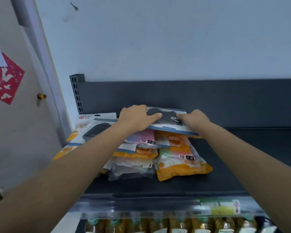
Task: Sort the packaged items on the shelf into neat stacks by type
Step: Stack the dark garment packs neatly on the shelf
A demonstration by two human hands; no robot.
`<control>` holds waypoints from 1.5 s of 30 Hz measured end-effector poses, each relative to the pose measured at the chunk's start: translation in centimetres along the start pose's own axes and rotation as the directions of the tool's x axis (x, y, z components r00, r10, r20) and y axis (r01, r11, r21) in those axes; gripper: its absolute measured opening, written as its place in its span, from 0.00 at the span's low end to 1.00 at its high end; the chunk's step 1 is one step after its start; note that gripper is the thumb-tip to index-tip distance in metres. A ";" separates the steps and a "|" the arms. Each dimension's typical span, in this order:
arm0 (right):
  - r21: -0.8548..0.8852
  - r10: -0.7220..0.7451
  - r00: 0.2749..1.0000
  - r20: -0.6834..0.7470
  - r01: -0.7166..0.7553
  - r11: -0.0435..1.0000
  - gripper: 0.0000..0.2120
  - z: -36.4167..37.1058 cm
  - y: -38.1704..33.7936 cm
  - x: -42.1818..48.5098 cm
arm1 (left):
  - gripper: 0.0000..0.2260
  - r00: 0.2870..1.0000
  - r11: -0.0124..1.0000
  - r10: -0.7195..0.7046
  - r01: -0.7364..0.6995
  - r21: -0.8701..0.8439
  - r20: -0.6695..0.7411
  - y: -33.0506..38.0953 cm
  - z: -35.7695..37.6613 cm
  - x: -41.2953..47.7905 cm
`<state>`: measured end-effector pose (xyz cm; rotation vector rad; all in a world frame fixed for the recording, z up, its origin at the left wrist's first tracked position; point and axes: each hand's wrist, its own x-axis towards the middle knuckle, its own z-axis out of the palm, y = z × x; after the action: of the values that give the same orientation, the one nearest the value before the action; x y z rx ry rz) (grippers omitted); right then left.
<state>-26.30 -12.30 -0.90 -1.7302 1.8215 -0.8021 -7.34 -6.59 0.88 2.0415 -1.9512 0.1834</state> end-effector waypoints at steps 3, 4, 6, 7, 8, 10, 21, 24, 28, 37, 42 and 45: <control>-0.001 0.036 0.998 -0.043 -0.036 0.999 0.19 -1.5 0.6 -1.1 | 0.31 0.999 0.998 0.054 -0.053 -0.046 0.004 1.3 0.0 -0.3; 0.017 0.051 0.997 -0.052 -0.050 0.999 0.18 -2.1 0.9 -1.4 | 0.31 0.998 0.996 0.067 -0.066 -0.058 0.007 1.9 -0.1 -0.4; 0.033 0.071 0.995 -0.073 -0.069 0.997 0.16 -3.3 1.7 -1.9 | 0.31 0.996 0.993 0.092 -0.091 -0.068 0.013 3.3 -0.1 -0.6; 0.028 0.074 0.994 -0.085 -0.072 0.997 0.16 -4.0 2.2 -2.0 | 0.31 0.994 0.992 0.107 -0.106 -0.066 0.013 4.0 0.0 -0.7; 0.020 0.074 0.993 -0.093 -0.072 0.997 0.16 -4.6 2.7 -2.0 | 0.31 0.993 0.991 0.118 -0.117 -0.065 0.012 4.8 0.0 -0.7; 0.005 0.072 0.992 -0.105 -0.072 0.997 0.16 -5.9 3.8 -1.8 | 0.30 0.992 0.990 0.127 -0.126 -0.069 0.010 6.5 0.1 -0.7; -0.091 0.014 0.997 -0.082 -0.021 0.996 0.17 -15.8 14.4 2.6 | 0.23 0.997 0.994 0.054 -0.047 -0.102 0.059 21.2 4.3 0.6; -0.086 0.028 0.999 -0.039 -0.032 0.996 0.17 -18.7 17.8 4.2 | 0.25 0.995 0.990 0.028 -0.015 -0.142 0.092 26.0 5.7 1.3; -0.096 0.045 0.999 0.006 -0.044 0.994 0.18 -21.9 21.6 5.9 | 0.26 0.992 0.947 -0.020 0.060 -0.316 0.128 30.9 7.1 2.3; -0.107 0.127 0.992 -0.016 -0.128 0.986 0.18 -26.8 27.8 8.0 | 0.26 0.974 0.952 0.101 -0.036 -0.303 0.204 38.0 9.3 4.5; -0.117 0.180 0.981 -0.075 -0.188 0.975 0.16 -29.9 31.2 8.6 | 0.25 0.959 0.945 0.175 -0.100 -0.312 0.223 42.2 10.0 5.4; -0.137 0.193 0.977 -0.091 -0.204 0.969 0.15 -32.2 32.8 9.1 | 0.22 0.953 0.941 0.202 -0.125 -0.313 0.225 45.1 10.5 6.0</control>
<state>-72.81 -18.30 -1.27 -1.5892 2.1131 -0.6769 -52.85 -16.64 -1.17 1.7781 -2.1488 -0.3339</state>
